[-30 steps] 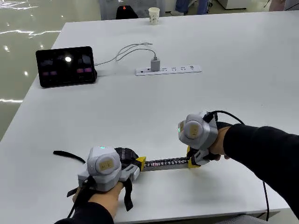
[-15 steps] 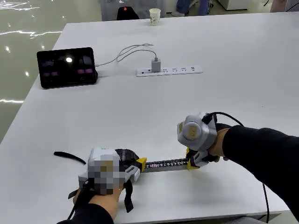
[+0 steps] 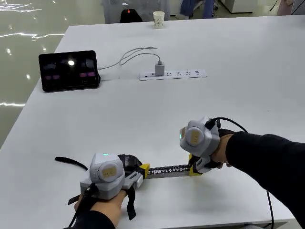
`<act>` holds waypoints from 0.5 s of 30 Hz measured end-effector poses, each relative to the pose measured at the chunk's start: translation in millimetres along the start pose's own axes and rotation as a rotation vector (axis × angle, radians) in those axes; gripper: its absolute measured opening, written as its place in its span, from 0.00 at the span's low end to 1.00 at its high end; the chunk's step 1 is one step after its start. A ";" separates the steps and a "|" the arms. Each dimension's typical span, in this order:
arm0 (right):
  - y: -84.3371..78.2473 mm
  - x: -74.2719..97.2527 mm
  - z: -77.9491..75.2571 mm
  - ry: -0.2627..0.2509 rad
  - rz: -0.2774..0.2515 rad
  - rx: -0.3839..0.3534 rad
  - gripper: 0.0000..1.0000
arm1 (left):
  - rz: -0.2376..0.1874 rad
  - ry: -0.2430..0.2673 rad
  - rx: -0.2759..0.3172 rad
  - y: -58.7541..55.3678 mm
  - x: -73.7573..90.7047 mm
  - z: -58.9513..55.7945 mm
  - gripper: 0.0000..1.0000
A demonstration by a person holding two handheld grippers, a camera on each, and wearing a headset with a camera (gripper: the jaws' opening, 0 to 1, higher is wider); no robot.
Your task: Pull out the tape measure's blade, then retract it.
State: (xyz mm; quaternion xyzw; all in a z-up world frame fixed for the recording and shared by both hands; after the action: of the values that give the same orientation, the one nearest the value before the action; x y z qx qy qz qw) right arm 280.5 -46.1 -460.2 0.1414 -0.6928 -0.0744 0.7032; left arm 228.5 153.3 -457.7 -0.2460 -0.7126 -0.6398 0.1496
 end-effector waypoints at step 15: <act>4.5 -1.7 0.0 0.001 0.002 0.001 0.11 | 0.000 0.000 0.001 -0.8 -0.5 0.5 0.66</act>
State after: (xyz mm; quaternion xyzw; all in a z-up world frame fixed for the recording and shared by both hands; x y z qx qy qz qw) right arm 280.0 -41.3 -460.4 0.1412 -0.6927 -0.0731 0.7035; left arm 228.5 153.7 -458.7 -0.2460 -0.7128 -0.6395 0.1497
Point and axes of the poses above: the centre of the closed fingertips' face, and the gripper's own axes: x roughly backward along the fingers, z roughly to its left, y roughly out of its top, the point moved 7 cm from there along x, roughly backward along the fingers, and after that the axes turned 3 degrees about x, right-handed, at the moved point
